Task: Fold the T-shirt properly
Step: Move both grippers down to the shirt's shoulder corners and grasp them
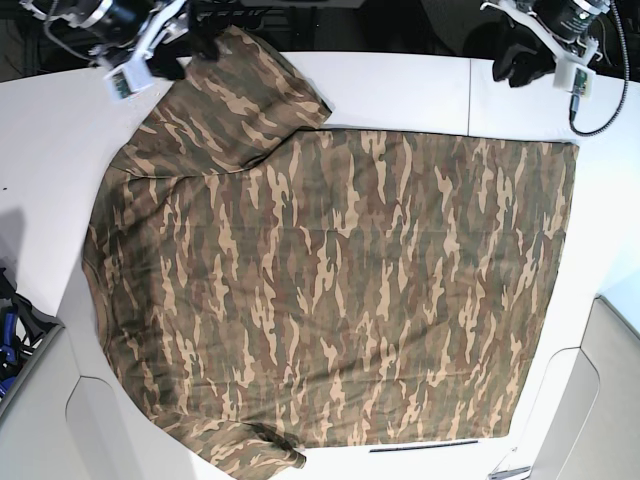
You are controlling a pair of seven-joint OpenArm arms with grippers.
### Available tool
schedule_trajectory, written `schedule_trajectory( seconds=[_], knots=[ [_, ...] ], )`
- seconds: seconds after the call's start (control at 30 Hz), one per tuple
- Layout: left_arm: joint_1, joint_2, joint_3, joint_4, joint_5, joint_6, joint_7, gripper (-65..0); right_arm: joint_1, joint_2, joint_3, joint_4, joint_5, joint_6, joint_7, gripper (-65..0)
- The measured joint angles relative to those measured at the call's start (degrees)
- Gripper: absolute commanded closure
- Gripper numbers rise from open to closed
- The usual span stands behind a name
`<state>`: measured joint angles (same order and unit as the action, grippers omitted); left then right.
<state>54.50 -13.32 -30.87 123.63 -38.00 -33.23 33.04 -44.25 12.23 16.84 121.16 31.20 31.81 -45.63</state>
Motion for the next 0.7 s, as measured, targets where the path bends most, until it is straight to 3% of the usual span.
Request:
schedule_trajectory(
  seconds=[0.1,0.27,0.5,0.7],
  knots=[
    [-0.42,-1.27,-0.04,0.00,-0.09,0.98,0.20,-41.2,0.98,0.00,5.25,-0.02,3.08,0.07,-0.44,-38.9],
    [-2.86,-4.37,-0.04,0.00,-0.09,4.13,0.44,-41.2,1.42,0.02,9.77,-1.60,5.49,-0.07,-0.63,-38.9],
    [-6.78,-7.32,-0.04,-0.02,-0.02,11.26,0.48,-41.2,4.57,0.02,9.88,-9.33,5.20,-0.09,-0.31,-38.8],
    [-9.77,-9.38,0.04,-2.56,0.13,11.58,0.37,-41.2,9.42,0.02,8.52,-16.24,6.40,0.50,-0.74,-38.8]
  ],
)
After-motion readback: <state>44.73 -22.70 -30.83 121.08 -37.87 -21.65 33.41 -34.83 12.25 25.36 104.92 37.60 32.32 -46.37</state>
